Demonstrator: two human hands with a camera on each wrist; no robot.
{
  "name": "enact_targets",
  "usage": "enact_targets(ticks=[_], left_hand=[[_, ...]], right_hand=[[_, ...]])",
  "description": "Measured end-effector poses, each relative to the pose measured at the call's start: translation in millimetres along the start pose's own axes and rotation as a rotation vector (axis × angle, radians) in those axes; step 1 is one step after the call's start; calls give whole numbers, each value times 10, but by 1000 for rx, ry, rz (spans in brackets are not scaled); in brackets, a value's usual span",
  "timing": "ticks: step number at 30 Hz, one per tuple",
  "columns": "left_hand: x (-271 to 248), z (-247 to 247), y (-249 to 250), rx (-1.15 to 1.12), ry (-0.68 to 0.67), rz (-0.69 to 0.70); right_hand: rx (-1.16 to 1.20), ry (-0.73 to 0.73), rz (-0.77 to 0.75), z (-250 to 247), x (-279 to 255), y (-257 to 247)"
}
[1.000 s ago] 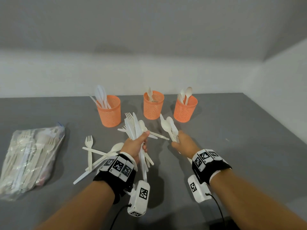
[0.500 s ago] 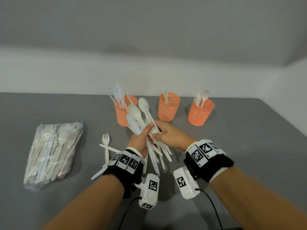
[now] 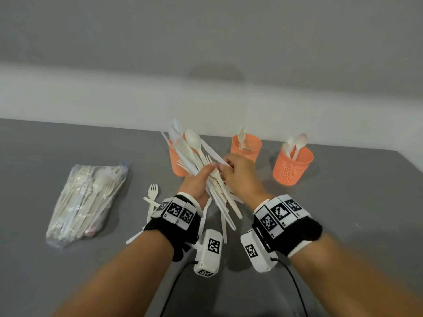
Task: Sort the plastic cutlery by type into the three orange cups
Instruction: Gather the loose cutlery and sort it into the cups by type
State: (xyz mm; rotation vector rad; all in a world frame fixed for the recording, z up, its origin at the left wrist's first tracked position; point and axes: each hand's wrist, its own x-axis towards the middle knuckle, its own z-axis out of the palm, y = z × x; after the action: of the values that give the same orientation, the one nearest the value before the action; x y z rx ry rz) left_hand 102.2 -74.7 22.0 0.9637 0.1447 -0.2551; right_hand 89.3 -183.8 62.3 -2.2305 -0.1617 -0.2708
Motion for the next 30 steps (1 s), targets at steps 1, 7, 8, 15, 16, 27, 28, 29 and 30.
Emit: enact_targets(ticks=[1, 7, 8, 15, 16, 27, 28, 29, 30], left_hand=[[25, 20, 18, 9, 13, 13], [166, 33, 98, 12, 139, 57], [182, 40, 105, -7, 152, 39], [156, 203, 74, 24, 225, -26], [152, 198, 77, 29, 205, -40], [55, 44, 91, 47, 166, 25], [51, 29, 113, 53, 180, 27], [65, -8, 125, 62, 188, 34], [74, -35, 140, 69, 188, 38]], right_hand=[[28, -6, -10, -53, 19, 2], [52, -321, -157, -195, -91, 62], [-5, -360, -183, -178, -98, 93], [-5, -364, -150, -147, -1, 252], [-32, -367, -156, -123, 1, 247], [180, -646, -58, -114, 108, 282], [233, -652, -23, -90, 120, 281], [286, -661, 11, -70, 129, 261], [334, -674, 52, -32, 148, 257]])
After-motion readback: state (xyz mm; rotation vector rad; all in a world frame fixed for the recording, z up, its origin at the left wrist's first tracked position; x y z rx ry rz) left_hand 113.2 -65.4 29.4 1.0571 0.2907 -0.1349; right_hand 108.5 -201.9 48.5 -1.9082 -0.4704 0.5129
